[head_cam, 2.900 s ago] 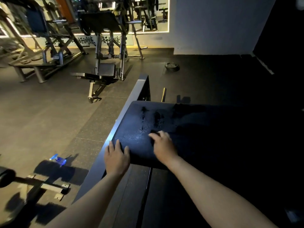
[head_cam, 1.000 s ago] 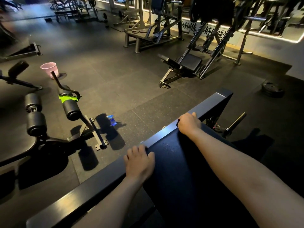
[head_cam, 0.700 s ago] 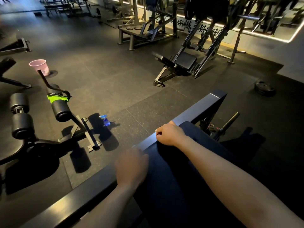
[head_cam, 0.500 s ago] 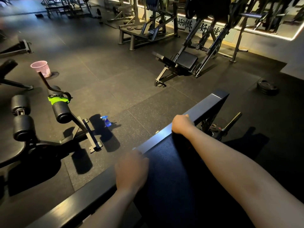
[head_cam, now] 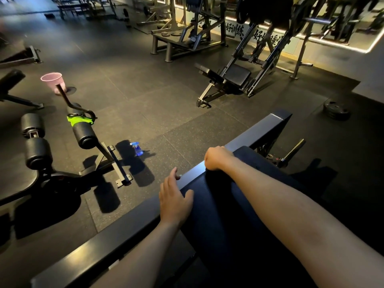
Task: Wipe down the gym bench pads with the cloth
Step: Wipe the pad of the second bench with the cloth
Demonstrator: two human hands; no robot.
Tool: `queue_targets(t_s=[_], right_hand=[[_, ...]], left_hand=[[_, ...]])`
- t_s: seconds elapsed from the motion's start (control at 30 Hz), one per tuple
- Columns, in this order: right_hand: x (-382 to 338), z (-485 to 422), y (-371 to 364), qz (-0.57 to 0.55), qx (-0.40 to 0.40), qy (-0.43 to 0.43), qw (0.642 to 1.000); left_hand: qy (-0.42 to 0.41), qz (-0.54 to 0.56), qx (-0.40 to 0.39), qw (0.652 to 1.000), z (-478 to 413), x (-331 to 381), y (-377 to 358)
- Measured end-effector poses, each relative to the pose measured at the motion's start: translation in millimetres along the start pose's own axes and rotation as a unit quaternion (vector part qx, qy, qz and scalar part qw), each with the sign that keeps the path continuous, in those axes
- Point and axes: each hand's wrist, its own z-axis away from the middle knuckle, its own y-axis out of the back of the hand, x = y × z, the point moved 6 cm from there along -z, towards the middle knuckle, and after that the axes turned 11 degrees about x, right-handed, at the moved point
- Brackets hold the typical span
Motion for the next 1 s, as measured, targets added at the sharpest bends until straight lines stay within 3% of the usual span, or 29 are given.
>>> queue_targets(t_s=[0.1,0.2,0.3,0.37,0.47,0.63,0.8,0.9,1.0], right_hand=[[-56.7,28.7,-11.2,-0.043,-0.027,0.071,0.996],[-101.0,61.8,-16.5,-0.066,0.009,0.141,0.988],[-98.9,73.5,-15.5,-0.150,0.009,0.137,0.979],[-91.1,82.3,-11.6,-0.210,0.010,0.125,0.970],[-78.0,100.4,-4.8,-0.256,0.082,0.115,0.956],[-2.6,100.7,-0.7,-0.210,0.225,0.038,0.951],[135.1,110.9,0.7,-0.172,0.300,-0.153,0.926],[167.5,127.7,-3.3,-0.157,0.263,-0.226,0.925],[152.0,139.4,-10.7,-0.191,0.173,-0.213,0.942]], left_hand=[[0.002,0.030,-0.024,0.999,2.7,-5.0,7.4],[0.034,0.063,-0.039,0.997,10.1,-13.8,13.3],[0.079,0.108,-0.039,0.990,22.1,-24.2,15.0],[0.083,0.086,-0.014,0.993,24.6,-24.0,18.0],[0.027,-0.014,-0.001,1.000,21.0,-9.0,17.4],[-0.110,-0.131,-0.065,0.983,17.6,31.6,-5.8],[-0.117,-0.201,-0.136,0.963,13.2,50.5,-35.1],[-0.127,-0.200,-0.149,0.960,10.9,61.6,-48.3],[-0.126,-0.203,-0.151,0.959,6.3,73.2,-65.4]])
